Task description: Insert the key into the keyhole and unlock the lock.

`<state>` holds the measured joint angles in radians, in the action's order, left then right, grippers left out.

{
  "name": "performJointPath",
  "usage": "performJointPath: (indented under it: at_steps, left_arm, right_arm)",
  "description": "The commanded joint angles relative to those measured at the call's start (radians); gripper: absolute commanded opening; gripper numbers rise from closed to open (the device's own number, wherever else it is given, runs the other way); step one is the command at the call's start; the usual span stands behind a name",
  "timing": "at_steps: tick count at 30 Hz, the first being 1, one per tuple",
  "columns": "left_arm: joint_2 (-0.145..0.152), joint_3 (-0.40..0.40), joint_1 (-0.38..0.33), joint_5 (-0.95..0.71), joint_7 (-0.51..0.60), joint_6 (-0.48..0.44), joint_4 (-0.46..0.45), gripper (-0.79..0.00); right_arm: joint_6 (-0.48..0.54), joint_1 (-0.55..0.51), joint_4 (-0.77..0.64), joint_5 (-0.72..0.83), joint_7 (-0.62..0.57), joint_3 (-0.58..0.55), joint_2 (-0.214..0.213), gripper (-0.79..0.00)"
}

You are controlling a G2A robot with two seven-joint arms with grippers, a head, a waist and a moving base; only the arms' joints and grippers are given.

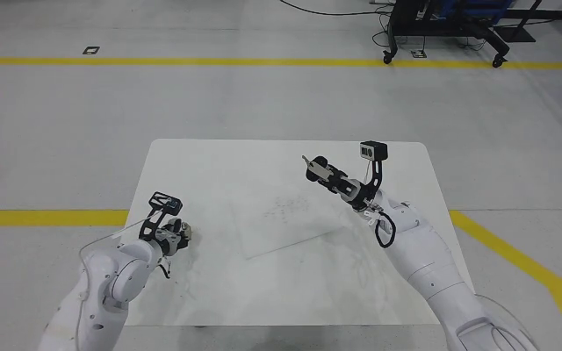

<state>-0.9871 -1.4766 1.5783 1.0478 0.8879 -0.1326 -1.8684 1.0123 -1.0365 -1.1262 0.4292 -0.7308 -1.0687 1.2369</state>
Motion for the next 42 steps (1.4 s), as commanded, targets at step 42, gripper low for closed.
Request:
performJointPath:
  at_steps: [42]
  left_arm:
    - [-0.022,-0.047,-0.057,-0.382,-0.380,-0.183,0.034,-0.785]
  right_arm:
    - [0.000,0.000,0.000,0.000,0.000,0.000,0.000,-0.785]
